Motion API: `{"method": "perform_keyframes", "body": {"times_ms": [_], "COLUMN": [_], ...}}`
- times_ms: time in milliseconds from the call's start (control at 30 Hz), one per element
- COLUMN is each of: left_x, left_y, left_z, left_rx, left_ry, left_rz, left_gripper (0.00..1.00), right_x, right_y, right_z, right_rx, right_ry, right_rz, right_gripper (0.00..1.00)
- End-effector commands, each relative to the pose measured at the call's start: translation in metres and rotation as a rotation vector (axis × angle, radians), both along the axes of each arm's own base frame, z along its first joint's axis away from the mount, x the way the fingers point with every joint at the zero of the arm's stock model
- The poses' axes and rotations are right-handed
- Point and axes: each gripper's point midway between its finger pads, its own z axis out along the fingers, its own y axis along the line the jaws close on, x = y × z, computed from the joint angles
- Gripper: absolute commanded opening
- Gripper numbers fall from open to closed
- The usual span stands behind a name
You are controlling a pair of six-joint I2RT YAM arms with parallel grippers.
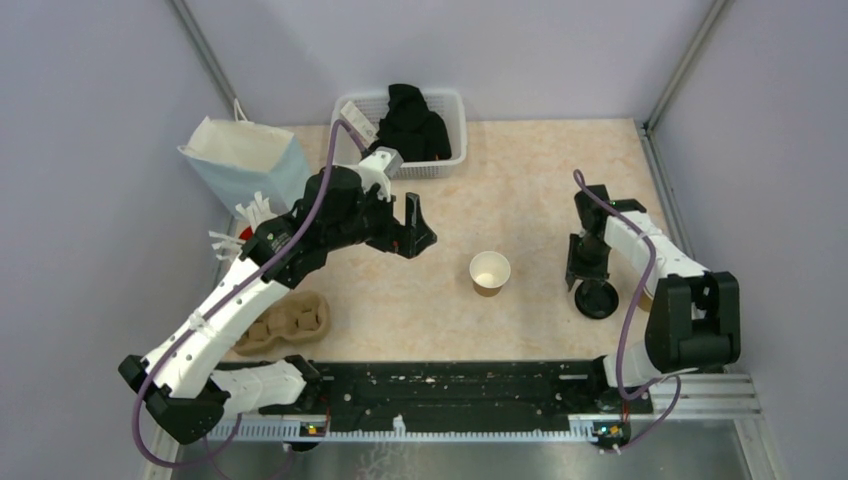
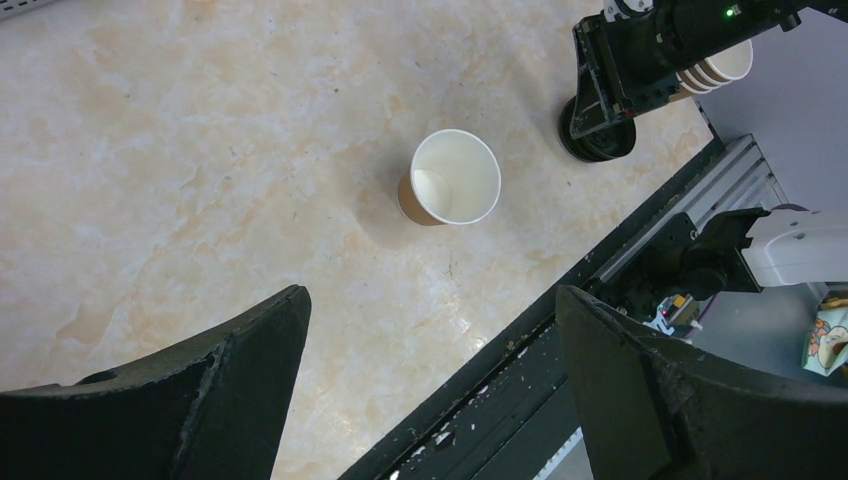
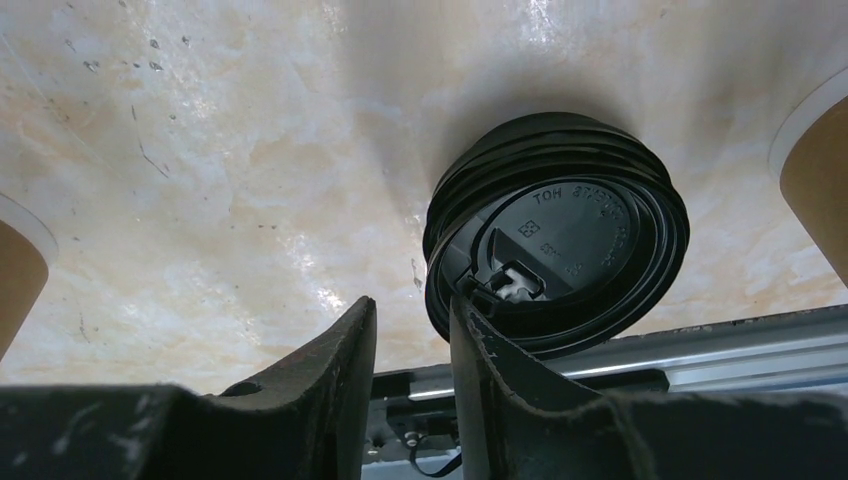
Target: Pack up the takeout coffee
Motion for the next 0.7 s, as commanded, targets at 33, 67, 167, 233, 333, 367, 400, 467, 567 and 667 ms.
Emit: {"method": "perform_keyframes", "body": {"times_ms": [33, 67, 167, 233, 333, 367, 400, 467, 567, 667], "left_x": [0.0052, 0.0051, 0.0061, 0.0058, 0.006, 0.0056, 0.006, 0.0061, 0.0056, 0.0045], "left_y": [-0.0031, -0.0029, -0.0018, -0.0019, -0.0022, -0.0024, -0.0025, -0.002, -0.002, -0.0015], "left_z": [0.0253, 0.0253, 0.025, 0.0255, 0.0245, 0.0247, 0.024, 0.025, 0.0253, 0.0254], "left_rx": [-0.045, -0.043, -0.038, -0.039, -0.036, -0.037, -0.035, -0.036, -0.037, -0.036], "left_ry": [-0.071, -0.07, -0.071, -0.072, -0.071, -0.071, -0.071, -0.073, -0.075, -0.077], "left_rz": [-0.005, -0.006, -0.002, -0.004, -0.005, -0.008, -0.008, -0.007, -0.01, -0.013], "left_gripper": [0.99, 0.98, 0.98, 0.98, 0.98, 0.98, 0.98, 0.98, 0.99, 0.98], "right_x": [0.0092, 0.0091, 0.0089, 0.0084, 0.0081, 0.0078, 0.0076, 0.008, 0.0077, 0.0074], "right_y": [-0.0045, -0.0053, -0.0064, -0.0073, -0.0088, -0.0094, -0.0099, -0.011, -0.0113, -0.0118], "right_z": [-0.0049, -0.0053, -0.0063, -0.0066, -0.0072, -0.0078, -0.008, -0.008, -0.0095, -0.0087], "right_rx": [-0.022, -0.027, -0.034, -0.039, -0.048, -0.051, -0.054, -0.061, -0.063, -0.066], "right_ry": [-0.009, -0.007, -0.004, -0.002, 0.001, 0.003, 0.005, 0.003, 0.01, 0.009], "right_rz": [0.008, 0.008, 0.007, 0.005, 0.002, 0.001, -0.001, -0.003, -0.004, -0.006], "right_gripper": [0.29, 0.27, 0.21, 0.21, 0.17, 0.15, 0.13, 0.12, 0.1, 0.05]}}
